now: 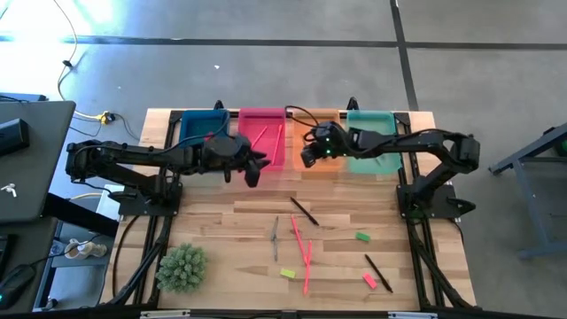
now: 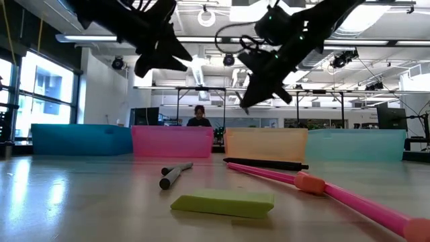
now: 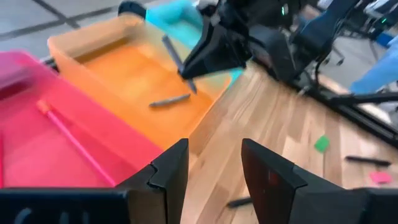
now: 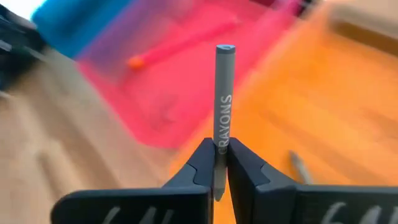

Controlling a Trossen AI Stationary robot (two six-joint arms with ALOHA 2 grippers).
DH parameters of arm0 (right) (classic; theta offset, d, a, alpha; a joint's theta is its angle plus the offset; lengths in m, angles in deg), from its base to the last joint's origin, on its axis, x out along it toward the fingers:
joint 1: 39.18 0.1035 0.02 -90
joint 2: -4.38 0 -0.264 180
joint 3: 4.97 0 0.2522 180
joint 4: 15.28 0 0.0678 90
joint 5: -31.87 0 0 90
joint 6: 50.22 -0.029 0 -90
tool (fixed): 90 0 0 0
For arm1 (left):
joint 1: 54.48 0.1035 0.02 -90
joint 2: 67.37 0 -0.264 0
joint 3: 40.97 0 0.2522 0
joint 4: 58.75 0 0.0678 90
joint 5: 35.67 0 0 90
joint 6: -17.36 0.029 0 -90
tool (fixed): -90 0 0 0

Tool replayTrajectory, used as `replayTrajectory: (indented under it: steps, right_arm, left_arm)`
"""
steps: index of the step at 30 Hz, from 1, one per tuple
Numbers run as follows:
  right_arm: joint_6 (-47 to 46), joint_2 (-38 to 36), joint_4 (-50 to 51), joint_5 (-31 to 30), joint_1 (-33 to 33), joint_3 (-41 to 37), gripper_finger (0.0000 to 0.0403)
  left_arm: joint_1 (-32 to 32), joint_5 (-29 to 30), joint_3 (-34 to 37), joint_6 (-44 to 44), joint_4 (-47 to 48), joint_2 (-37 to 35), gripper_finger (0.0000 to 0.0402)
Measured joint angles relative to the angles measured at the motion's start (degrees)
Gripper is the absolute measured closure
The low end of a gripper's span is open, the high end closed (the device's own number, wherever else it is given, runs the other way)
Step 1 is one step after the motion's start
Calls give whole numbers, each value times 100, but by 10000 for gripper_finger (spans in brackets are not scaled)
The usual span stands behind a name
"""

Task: Sort crayons/erasers/pens/pencils in bins
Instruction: Put the gray crayon into the orange bin

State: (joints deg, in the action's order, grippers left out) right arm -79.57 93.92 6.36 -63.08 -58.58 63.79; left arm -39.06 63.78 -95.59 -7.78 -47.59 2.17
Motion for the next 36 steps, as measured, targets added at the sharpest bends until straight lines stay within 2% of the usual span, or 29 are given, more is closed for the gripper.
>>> replayTrajectory:
  steps: [6,11,18,27,36]
  right_arm:
    - [594,7,1037,-130,-216,141,398]
    - [1140,15,1622,-563,-357,420,398]
    - [1216,15,1845,-555,-589,448,398]
    - [1412,28,2114,-555,-364,440,398]
    - [1217,639,2242,-523,-236,409,398]
  left_arm:
    - [0,-1,0,-15,434,0,264]
    - [0,7,0,-14,450,0,264]
    - [0,99,0,-24,435,0,264]
    - [0,182,0,-32,435,0,264]
    - [-2,275,0,-31,439,0,264]
